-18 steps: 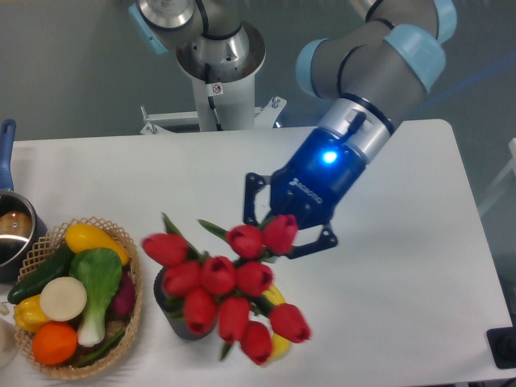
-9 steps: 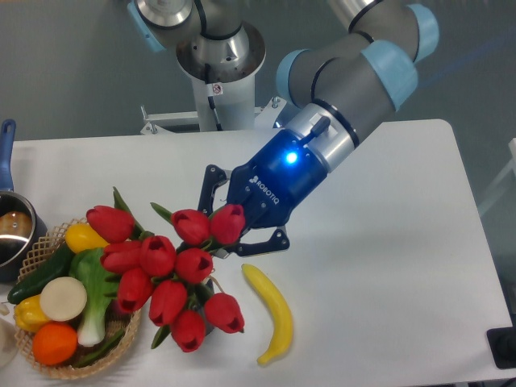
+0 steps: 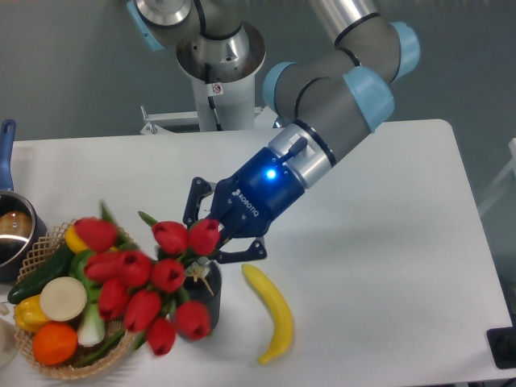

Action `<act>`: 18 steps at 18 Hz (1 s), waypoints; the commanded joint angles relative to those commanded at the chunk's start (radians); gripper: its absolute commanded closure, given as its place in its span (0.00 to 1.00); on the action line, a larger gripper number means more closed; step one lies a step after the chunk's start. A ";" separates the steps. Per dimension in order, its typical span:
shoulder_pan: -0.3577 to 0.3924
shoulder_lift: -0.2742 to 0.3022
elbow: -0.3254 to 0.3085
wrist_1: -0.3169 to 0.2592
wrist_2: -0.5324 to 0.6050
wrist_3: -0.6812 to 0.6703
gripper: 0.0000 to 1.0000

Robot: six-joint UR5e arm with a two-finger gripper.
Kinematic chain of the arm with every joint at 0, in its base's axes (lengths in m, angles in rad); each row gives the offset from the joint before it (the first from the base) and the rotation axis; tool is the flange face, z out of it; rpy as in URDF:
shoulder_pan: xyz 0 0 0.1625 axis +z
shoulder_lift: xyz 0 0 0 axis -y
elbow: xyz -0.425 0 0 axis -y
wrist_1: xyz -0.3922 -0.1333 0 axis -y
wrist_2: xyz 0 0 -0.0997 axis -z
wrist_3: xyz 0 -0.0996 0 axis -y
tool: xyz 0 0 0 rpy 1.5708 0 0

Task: Insert the flowers into the vase
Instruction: 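Push the tulip stems down into the vase and settle them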

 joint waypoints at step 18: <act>0.000 -0.011 -0.161 0.002 0.009 0.140 0.89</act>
